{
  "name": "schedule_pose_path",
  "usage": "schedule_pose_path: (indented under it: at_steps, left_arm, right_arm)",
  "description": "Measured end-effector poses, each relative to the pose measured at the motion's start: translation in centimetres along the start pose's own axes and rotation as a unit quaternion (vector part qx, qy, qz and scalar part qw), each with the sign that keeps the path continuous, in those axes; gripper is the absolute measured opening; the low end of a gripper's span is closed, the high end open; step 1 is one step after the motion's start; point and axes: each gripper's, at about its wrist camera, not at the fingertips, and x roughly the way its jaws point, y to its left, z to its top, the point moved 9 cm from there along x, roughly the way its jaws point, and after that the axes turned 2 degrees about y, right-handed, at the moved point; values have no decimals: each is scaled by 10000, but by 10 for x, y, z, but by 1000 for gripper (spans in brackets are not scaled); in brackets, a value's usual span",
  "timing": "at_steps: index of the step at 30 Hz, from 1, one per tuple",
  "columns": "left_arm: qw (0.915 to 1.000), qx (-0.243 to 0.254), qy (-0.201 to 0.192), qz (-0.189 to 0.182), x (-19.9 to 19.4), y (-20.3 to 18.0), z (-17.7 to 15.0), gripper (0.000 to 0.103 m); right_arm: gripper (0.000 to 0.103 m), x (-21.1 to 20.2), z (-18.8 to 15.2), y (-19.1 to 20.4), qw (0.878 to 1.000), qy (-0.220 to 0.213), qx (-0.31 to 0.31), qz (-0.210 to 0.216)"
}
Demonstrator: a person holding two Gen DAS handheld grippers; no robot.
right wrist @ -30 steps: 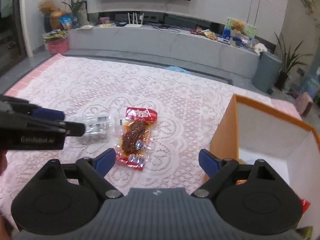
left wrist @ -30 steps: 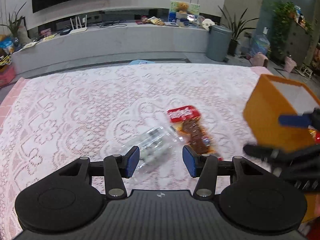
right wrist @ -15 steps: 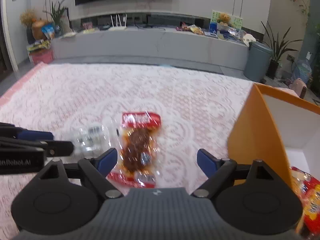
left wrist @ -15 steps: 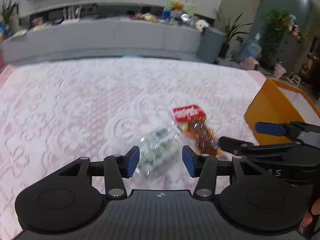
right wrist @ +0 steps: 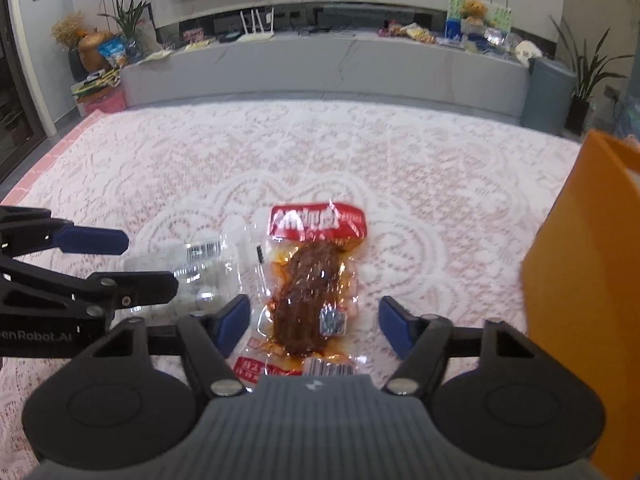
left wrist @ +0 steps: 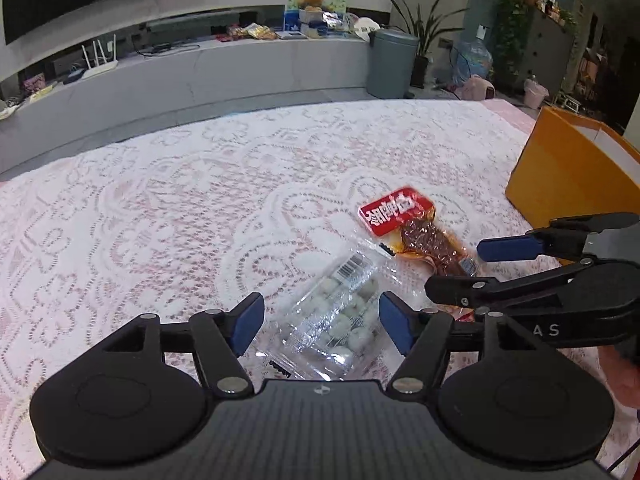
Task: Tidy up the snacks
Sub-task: 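Grasp the clear egg tray with the left tool while the right tool grasps the meat packet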
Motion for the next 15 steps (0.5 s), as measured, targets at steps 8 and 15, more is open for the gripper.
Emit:
schedule_pose_path:
  at_steps: [8,15]
  left_arm:
    - [9994,204,198,-215,6,-6,-8,82]
    - [9966,300,558,-535,-3,-16,-15,81]
  right_arm:
    - [51,-5,-3,-2,9999,62,96,29]
    - [33,-16,-1,4,9999,0,-120,119]
